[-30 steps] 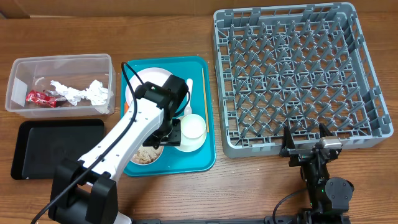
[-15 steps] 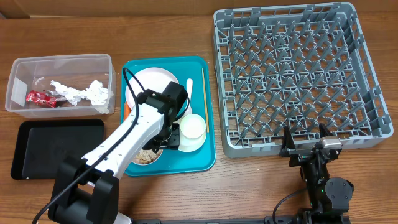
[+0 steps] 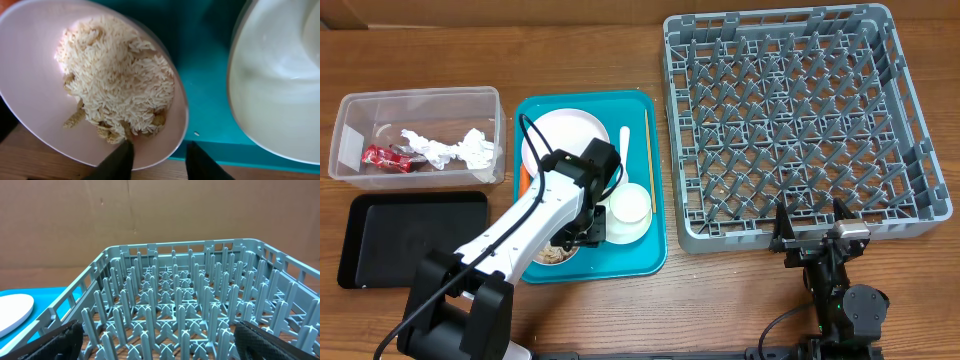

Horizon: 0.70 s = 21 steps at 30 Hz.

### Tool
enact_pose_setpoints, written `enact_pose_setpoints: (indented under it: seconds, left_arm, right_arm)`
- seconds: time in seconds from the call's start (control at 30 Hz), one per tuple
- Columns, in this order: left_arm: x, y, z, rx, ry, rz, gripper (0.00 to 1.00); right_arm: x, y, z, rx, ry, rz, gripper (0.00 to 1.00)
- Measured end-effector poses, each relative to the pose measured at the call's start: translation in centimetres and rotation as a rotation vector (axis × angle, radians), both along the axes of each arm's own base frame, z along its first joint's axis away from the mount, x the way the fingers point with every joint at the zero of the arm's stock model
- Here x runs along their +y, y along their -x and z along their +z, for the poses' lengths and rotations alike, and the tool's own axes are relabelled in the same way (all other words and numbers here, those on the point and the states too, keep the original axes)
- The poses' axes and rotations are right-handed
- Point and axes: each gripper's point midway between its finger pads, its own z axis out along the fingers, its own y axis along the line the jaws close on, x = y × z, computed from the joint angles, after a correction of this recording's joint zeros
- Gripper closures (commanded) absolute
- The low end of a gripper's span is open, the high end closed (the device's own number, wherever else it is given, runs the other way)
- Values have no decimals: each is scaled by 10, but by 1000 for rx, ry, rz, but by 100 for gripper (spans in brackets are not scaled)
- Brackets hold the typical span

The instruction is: Sort waste into correct bins and load items into the dishwasher rack

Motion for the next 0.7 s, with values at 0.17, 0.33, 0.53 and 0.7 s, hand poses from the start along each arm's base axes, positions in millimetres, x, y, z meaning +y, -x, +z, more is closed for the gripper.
enact_pose_setpoints:
  seconds: [0.17, 0.33, 0.53, 0.7]
  left_arm:
    - [-3, -6, -1, -22, 12, -10, 58]
    - [-6, -13, -2, -49, 26, -30, 60]
    - [-6, -14, -2, -50, 27, -56, 60]
    - [-6, -14, -2, -50, 29, -68, 59]
  right_arm:
    - [0, 0, 0, 0, 0, 0, 0]
    - [0, 0, 0, 0, -1, 0, 0]
    - [0, 0, 0, 0, 0, 0, 0]
    - [0, 0, 0, 1, 0, 0, 0]
